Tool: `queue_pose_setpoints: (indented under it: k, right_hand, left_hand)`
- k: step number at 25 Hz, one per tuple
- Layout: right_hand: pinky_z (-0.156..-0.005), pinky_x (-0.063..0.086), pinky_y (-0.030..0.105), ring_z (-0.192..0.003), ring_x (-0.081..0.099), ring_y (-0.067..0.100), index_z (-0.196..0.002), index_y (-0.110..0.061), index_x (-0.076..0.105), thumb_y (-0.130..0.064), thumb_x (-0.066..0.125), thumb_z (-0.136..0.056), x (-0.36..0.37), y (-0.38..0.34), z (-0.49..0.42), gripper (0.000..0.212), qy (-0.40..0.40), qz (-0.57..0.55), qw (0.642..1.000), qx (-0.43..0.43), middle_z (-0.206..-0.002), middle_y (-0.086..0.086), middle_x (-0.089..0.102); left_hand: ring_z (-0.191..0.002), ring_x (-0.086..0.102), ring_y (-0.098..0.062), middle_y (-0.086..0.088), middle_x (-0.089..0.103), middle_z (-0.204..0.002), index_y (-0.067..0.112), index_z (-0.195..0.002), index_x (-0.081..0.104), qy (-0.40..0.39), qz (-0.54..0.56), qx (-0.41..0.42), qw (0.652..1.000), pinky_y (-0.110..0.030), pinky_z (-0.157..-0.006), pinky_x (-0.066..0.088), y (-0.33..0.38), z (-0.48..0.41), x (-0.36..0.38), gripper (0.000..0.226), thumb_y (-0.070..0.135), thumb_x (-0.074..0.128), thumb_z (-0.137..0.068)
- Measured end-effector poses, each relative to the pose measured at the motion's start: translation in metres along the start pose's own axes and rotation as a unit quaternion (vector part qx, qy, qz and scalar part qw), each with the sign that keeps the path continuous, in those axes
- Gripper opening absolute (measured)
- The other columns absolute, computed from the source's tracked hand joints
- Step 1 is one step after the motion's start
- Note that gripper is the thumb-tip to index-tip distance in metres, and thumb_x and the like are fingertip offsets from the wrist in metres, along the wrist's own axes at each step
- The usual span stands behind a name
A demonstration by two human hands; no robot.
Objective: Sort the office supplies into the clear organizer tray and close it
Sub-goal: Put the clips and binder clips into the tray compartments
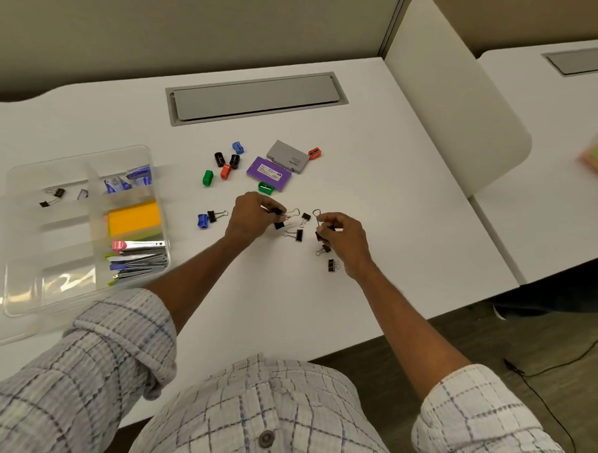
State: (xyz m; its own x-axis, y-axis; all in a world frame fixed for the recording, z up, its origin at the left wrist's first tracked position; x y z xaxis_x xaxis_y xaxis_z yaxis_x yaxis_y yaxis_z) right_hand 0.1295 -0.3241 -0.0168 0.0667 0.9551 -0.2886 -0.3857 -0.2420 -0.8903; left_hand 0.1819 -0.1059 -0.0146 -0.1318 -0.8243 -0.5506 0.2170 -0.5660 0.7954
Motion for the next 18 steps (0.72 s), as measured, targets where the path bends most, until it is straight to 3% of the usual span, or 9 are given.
queue_pose_setpoints:
  k: [5,9,11,14,18]
  right_hand:
    - [-0.07,0.061,0.025,-0.086,0.075,0.018,-0.098,-0.011,0.073,-0.007,0.076,-0.08,0.043,-0.015,0.003,0.018,-0.017,-0.027,0.999,0.035,-0.09,0.006,0.076]
    - [-0.069,0.063,0.028,-0.091,0.074,0.017,-0.101,-0.008,0.071,-0.008,0.075,-0.083,0.098,-0.04,0.007,0.019,-0.05,-0.056,0.996,0.039,-0.097,0.006,0.074]
    - [-0.068,0.063,0.028,-0.088,0.074,0.017,-0.102,-0.008,0.07,-0.009,0.074,-0.084,0.132,-0.056,0.011,0.018,-0.075,-0.068,0.994,0.032,-0.098,0.009,0.074]
    - [-0.066,0.063,0.029,-0.084,0.076,0.017,-0.101,-0.011,0.071,-0.011,0.072,-0.086,0.186,-0.083,0.019,0.016,-0.109,-0.042,0.993,0.008,-0.098,0.01,0.076]
    - [-0.082,0.061,0.041,-0.089,0.073,0.017,-0.096,-0.02,0.075,-0.02,0.074,-0.082,0.258,-0.121,0.032,0.015,-0.117,0.049,0.99,-0.063,-0.09,-0.001,0.078]
  left_hand:
    - [-0.084,0.071,-0.012,0.0,0.077,-0.09,0.015,-0.103,0.079,0.038,0.132,-0.052,0.989,-0.013,-0.071,0.049,-0.025,0.017,-0.043,0.03,0.025,0.084,-0.076]
    - [-0.089,0.074,-0.022,-0.011,0.077,-0.096,0.009,-0.108,0.076,0.035,0.272,-0.071,0.959,-0.018,-0.069,0.057,-0.044,0.029,-0.087,0.03,0.017,0.081,-0.079]
    - [-0.09,0.074,-0.021,-0.012,0.077,-0.099,0.008,-0.109,0.076,0.054,0.302,-0.074,0.949,-0.023,-0.077,0.059,-0.059,0.036,-0.115,0.03,0.014,0.08,-0.08]
    - [-0.091,0.073,-0.018,-0.009,0.076,-0.095,0.005,-0.107,0.076,0.076,0.362,-0.077,0.926,-0.019,-0.076,0.059,-0.085,0.046,-0.158,0.027,0.009,0.079,-0.081]
    - [-0.092,0.072,-0.019,-0.012,0.074,-0.098,0.005,-0.108,0.074,0.133,0.361,-0.081,0.92,-0.023,-0.082,0.059,-0.127,0.058,-0.232,0.026,0.007,0.076,-0.083]
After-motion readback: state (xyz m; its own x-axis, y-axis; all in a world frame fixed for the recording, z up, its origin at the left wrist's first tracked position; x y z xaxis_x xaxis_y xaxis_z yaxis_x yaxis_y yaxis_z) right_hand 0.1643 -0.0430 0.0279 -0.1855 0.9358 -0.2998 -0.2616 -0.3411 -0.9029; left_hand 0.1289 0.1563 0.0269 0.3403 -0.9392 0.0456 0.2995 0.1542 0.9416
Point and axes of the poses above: each hand's wrist, its own z-axis away from the middle knuckle, its own x-axis out of the palm, y = z × x, the point moved 7 cm from there along -z, towards the middle knuckle
